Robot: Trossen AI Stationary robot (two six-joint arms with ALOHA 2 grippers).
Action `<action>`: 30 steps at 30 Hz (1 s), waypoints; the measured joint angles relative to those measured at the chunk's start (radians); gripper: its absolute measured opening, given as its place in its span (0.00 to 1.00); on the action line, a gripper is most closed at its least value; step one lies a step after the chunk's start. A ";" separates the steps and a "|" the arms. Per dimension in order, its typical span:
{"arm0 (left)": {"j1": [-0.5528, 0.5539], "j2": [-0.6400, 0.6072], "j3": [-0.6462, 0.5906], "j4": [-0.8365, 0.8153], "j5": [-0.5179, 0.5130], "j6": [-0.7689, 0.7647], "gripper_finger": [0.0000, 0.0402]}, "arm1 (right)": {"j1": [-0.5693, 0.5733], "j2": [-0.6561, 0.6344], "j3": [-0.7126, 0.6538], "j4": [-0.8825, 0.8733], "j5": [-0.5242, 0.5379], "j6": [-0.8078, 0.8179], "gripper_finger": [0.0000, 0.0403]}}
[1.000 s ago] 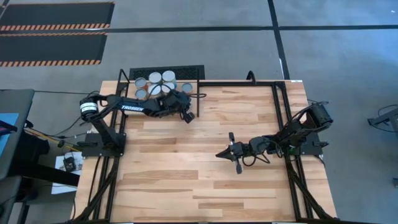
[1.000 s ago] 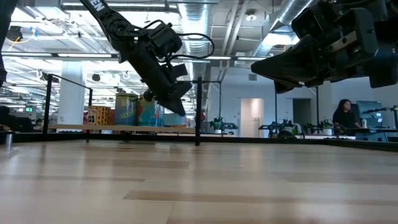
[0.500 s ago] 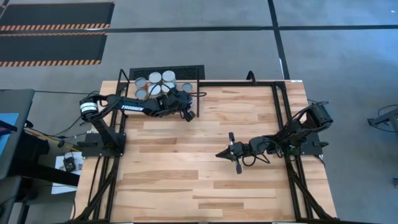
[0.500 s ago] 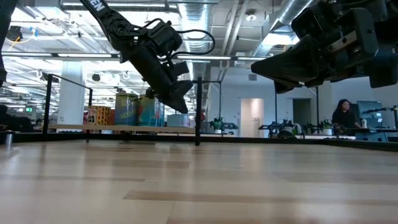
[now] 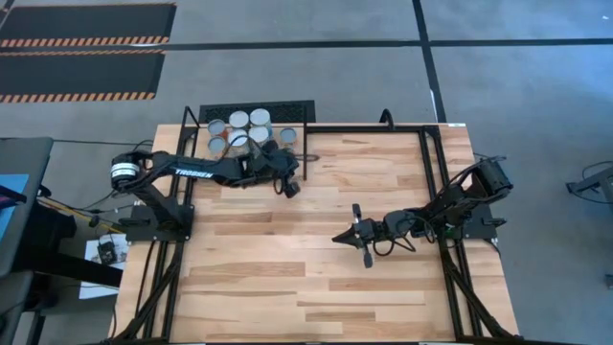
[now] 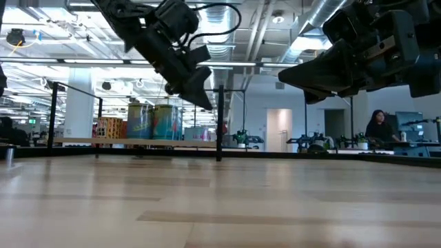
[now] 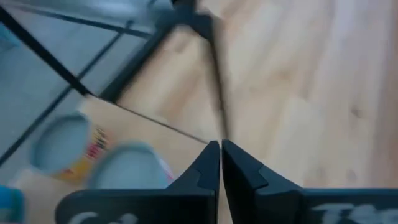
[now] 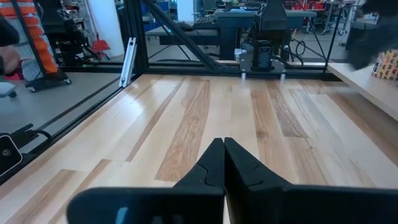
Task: Pick and place cans onto a shelf
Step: Put the small canned salmon on the shelf aligned with the other small canned pineapple rings
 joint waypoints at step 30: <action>0.029 0.169 -0.249 0.472 -0.209 -0.211 0.00 | -0.001 0.000 0.004 0.003 0.000 0.000 0.03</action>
